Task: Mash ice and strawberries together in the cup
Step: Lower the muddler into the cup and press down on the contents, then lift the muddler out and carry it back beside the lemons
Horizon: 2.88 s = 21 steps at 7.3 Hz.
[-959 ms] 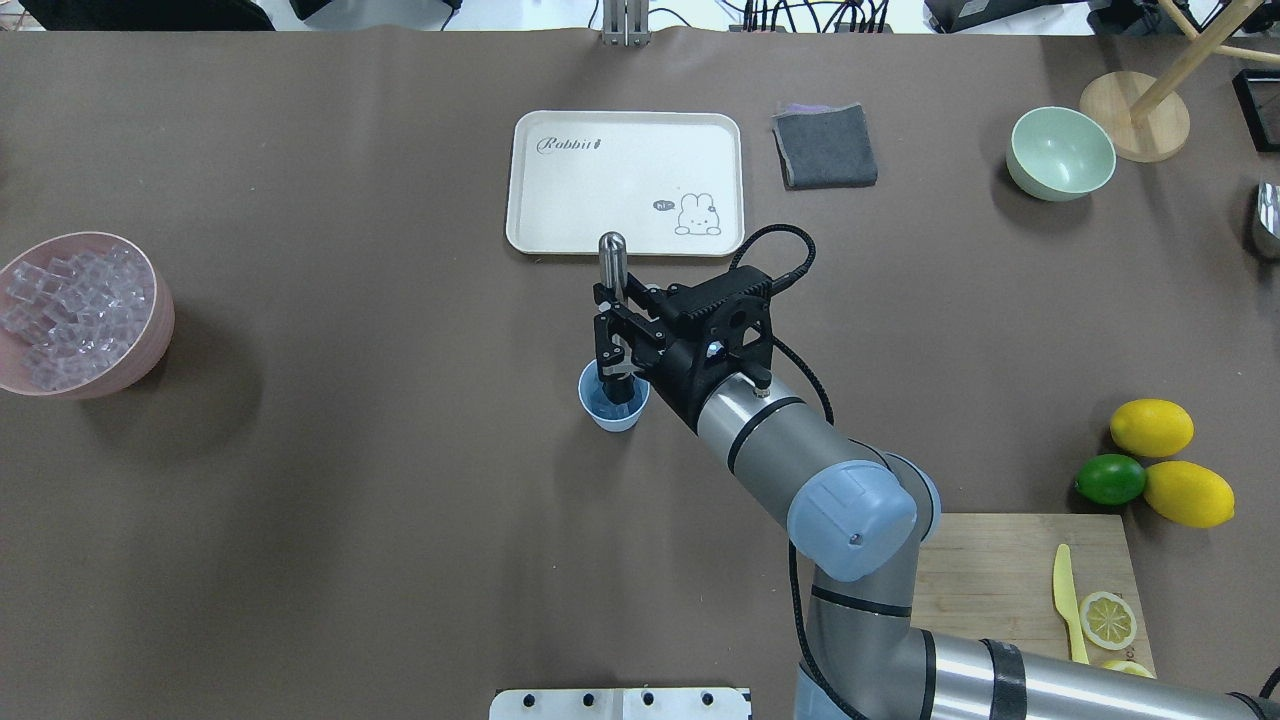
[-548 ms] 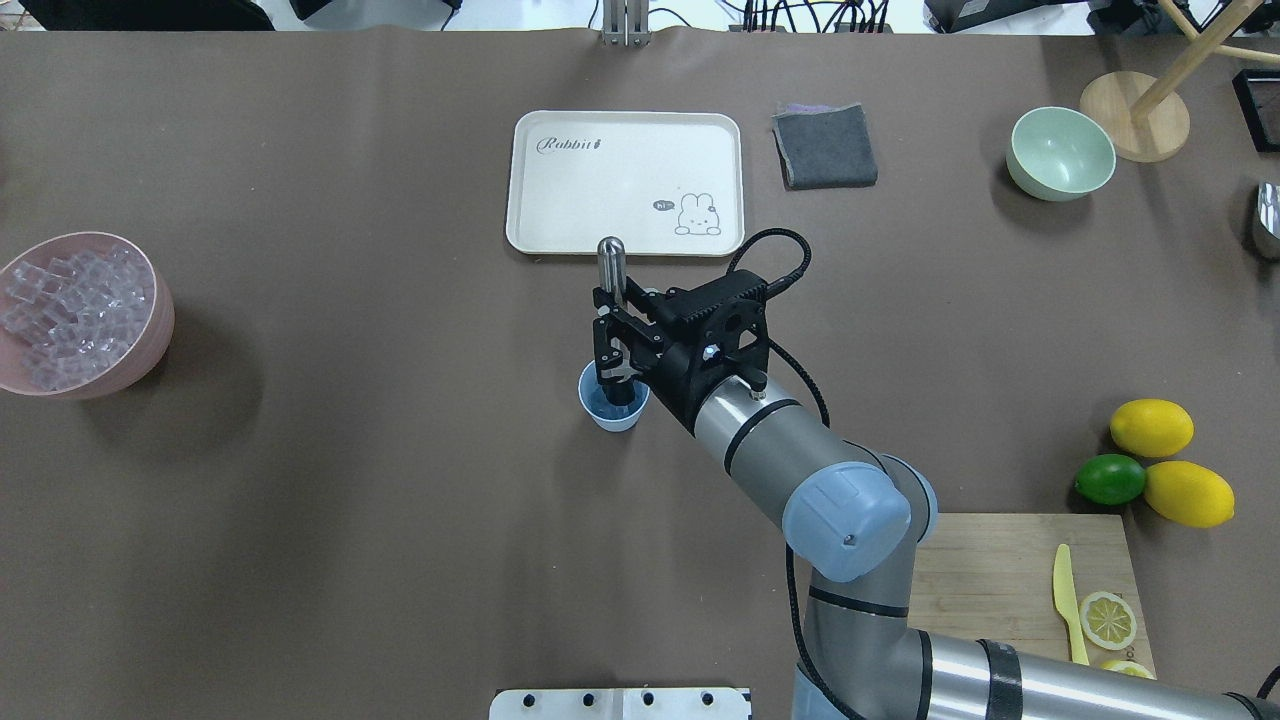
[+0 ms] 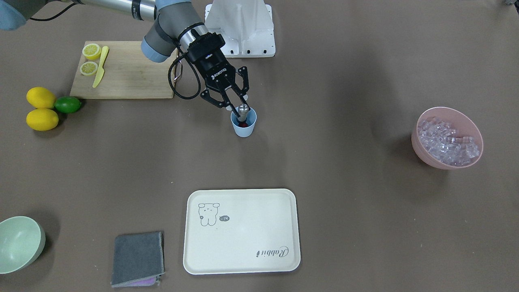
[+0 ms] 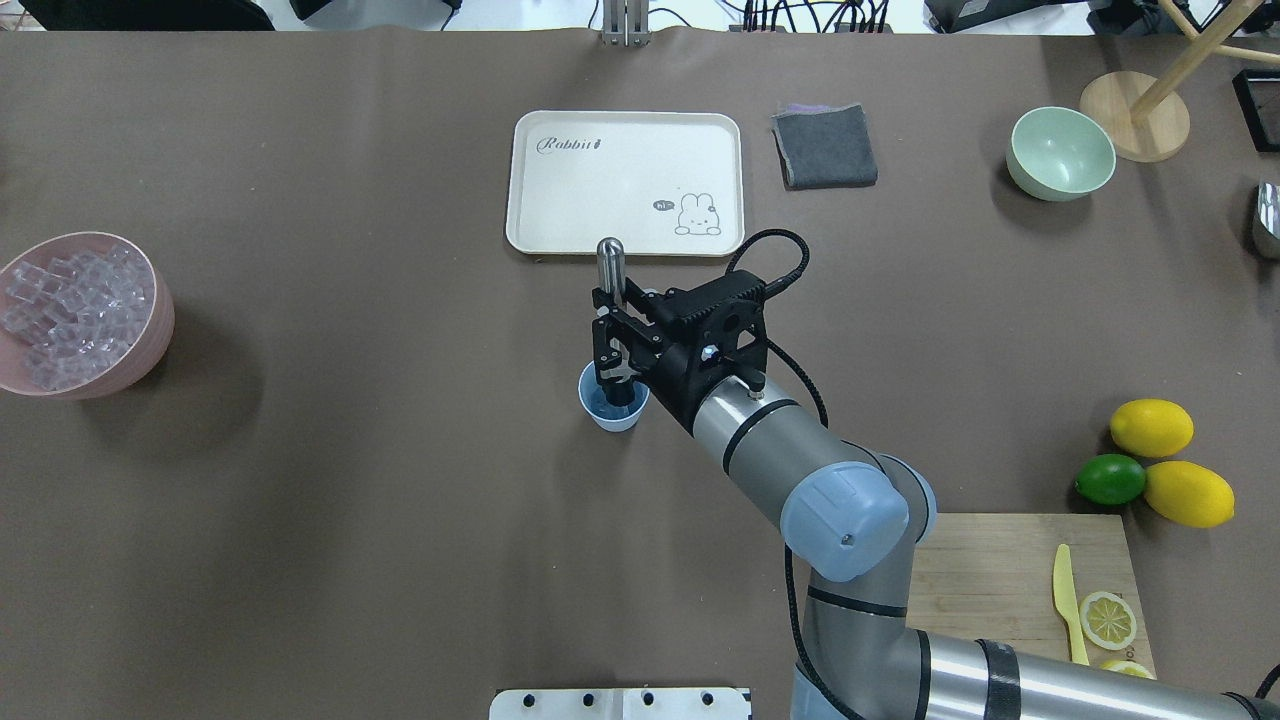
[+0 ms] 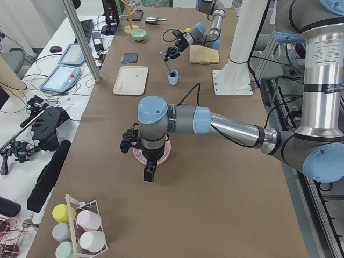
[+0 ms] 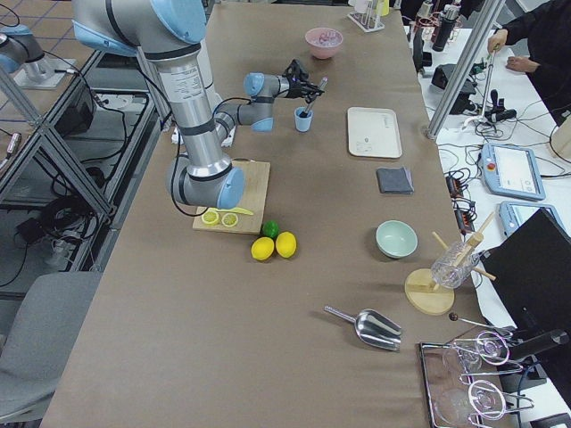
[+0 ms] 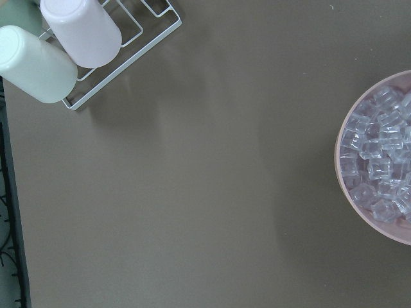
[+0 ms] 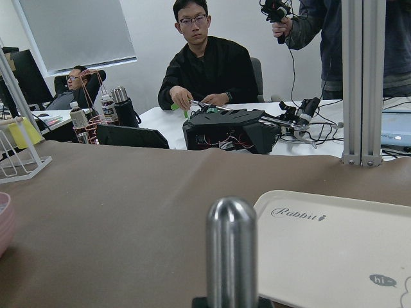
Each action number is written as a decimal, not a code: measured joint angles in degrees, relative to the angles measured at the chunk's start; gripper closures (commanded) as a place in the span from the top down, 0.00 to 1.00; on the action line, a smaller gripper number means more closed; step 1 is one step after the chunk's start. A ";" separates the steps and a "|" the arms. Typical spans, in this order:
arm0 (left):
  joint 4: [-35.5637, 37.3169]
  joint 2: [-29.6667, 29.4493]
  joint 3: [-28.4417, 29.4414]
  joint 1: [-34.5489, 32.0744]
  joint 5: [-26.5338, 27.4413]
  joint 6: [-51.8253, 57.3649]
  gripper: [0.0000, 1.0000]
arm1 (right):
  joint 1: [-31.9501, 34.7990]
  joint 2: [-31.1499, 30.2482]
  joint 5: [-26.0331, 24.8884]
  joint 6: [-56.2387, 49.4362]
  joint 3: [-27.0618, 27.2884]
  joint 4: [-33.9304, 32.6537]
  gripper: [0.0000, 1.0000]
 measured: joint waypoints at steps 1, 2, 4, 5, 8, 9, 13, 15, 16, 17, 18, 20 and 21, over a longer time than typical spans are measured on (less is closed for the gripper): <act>0.00 0.03 0.04 -0.03 0.00 0.00 0.98 | 0.08 0.06 0.00 0.00 0.41 0.06 0.00; 0.00 0.05 0.14 0.01 0.00 0.00 0.98 | 0.32 0.11 0.07 -0.02 1.40 0.09 0.00; -0.02 0.06 0.23 0.01 0.00 0.00 0.97 | 0.75 0.14 0.20 -0.08 3.19 0.11 0.00; -0.04 0.06 0.21 -0.01 0.00 0.00 0.97 | 0.88 0.13 0.20 -0.07 3.57 0.09 0.00; -0.08 0.06 0.02 -0.03 0.00 0.00 0.97 | 0.35 -0.01 -0.09 0.05 1.83 0.13 0.00; -0.09 0.06 0.01 -0.03 0.00 0.00 0.97 | 0.22 -0.01 -0.12 0.06 0.98 0.13 0.00; -0.23 0.68 -0.06 -0.03 0.00 0.00 0.97 | 0.10 0.06 -0.02 0.00 -0.40 0.07 0.00; -0.33 0.82 -0.01 -0.03 0.00 0.00 0.97 | 0.09 0.06 0.16 0.00 -0.43 0.07 0.00; -0.35 0.84 -0.01 -0.03 0.00 0.00 0.97 | 0.09 0.06 0.22 -0.02 -0.36 0.07 0.00; -0.35 0.85 -0.04 -0.06 0.00 0.00 0.97 | 0.21 0.06 0.36 -0.04 0.15 0.08 0.00; -0.35 0.85 -0.07 -0.09 0.00 0.00 0.97 | 0.68 0.07 1.00 -0.09 1.29 0.06 0.00; -0.37 0.88 -0.03 -0.18 0.00 0.00 0.97 | 3.25 -0.04 4.93 -0.21 4.90 -1.86 0.00; -0.38 0.91 -0.15 -0.35 0.02 0.00 0.97 | 5.85 -0.49 8.09 -0.18 7.10 -4.45 0.00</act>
